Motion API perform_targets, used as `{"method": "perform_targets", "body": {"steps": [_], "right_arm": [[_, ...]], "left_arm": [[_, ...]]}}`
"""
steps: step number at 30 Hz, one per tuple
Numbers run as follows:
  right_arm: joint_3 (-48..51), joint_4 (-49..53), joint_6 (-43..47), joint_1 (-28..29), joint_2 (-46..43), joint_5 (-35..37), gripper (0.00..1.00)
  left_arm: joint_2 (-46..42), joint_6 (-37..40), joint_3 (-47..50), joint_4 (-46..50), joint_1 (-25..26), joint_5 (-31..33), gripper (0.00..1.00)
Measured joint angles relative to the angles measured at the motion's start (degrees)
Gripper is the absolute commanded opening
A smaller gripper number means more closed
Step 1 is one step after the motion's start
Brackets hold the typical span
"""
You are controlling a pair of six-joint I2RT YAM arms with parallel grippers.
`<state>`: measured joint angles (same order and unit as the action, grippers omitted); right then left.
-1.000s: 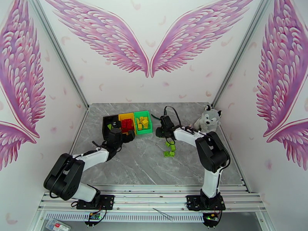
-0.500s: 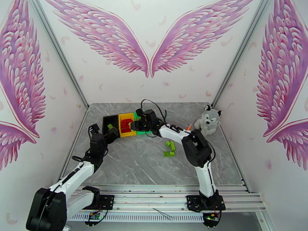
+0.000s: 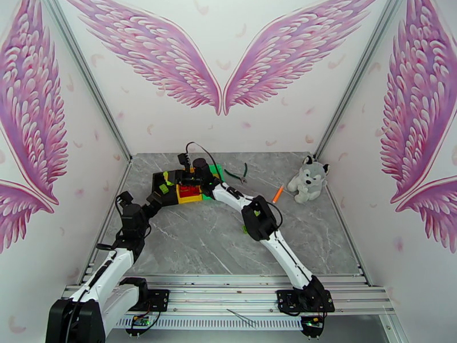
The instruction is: Sort the legos into containers by color
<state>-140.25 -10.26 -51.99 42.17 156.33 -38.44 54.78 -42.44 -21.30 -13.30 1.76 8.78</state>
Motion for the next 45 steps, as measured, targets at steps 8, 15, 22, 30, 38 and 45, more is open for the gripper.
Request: {"method": "perform_targets", "body": {"steps": [8, 15, 22, 30, 38, 45], "right_arm": [[-3.5, 6.1, 2.8, 0.5, 0.8, 3.8, 0.74], [18.0, 6.7, 8.8, 0.5, -12.0, 6.4, 0.72], [41.8, 9.3, 17.5, 0.3, -35.3, 16.9, 0.69], [70.6, 13.1, 21.5, -7.0, -62.0, 33.7, 0.77], [92.3, 20.8, 21.7, -12.7, -75.3, 44.6, 0.79], [98.8, 23.0, 20.6, -15.5, -79.1, 47.6, 0.71]], "left_arm": [[-1.4, 0.0, 0.7, 0.5, -0.5, -1.7, 0.99], [-1.2, 0.9, 0.7, 0.6, 0.7, -3.2, 0.99], [3.9, 5.4, -0.9, 1.0, 12.0, -2.6, 0.96], [13.4, 15.4, -7.6, 1.2, 30.6, -1.1, 0.91], [27.5, 21.5, -16.5, 1.3, 41.6, -4.1, 0.86], [38.1, 21.8, -21.7, -0.9, 44.0, -6.9, 0.82]]}}
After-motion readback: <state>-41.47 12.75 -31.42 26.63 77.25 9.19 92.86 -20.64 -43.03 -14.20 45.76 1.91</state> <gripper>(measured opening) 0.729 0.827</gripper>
